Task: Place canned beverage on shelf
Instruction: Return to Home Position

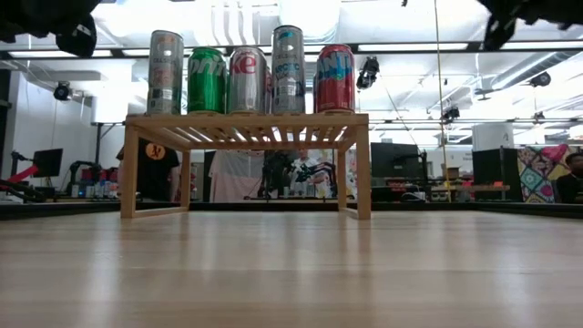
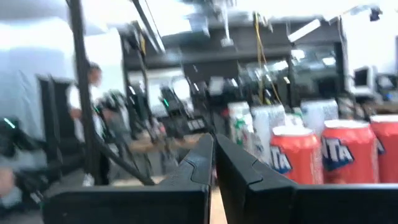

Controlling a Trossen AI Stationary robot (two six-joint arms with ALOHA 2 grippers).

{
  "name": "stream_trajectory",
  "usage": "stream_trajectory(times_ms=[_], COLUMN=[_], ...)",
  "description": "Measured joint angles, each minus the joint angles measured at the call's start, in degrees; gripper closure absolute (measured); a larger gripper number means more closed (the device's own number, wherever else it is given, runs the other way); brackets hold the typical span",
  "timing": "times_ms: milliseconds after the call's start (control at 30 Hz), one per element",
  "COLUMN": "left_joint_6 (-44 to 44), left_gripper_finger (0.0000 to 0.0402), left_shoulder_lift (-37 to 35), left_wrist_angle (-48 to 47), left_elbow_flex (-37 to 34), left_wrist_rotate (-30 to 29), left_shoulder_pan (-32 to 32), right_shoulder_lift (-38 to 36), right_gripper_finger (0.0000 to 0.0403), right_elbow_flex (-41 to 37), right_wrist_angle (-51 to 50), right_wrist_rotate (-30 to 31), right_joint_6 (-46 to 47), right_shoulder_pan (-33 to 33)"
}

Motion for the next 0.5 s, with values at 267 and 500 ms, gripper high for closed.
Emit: stream_trajectory(times_ms=[267,500], left_joint_6=[-2.0,-2.16], left_gripper_finger=[0.0401,0.0401], left_shoulder_lift=[0.02,0.02], left_wrist_angle=[3.38,9.88], left_elbow_flex=[-4.41,-11.84], left_wrist_rotate=[0.1,0.14], left_shoulder_pan=[0.04,0.1], right_shoulder_lift=[-11.84,-10.75], right_gripper_finger=[0.0394,0.0394], right_elbow_flex=[-9.06,-14.7], right_wrist_angle=[0.78,2.9], right_wrist_rotate=[-1.58,-0.87], right_joint_6=[0.44,0.48], right_shoulder_pan=[-0.02,-0.28])
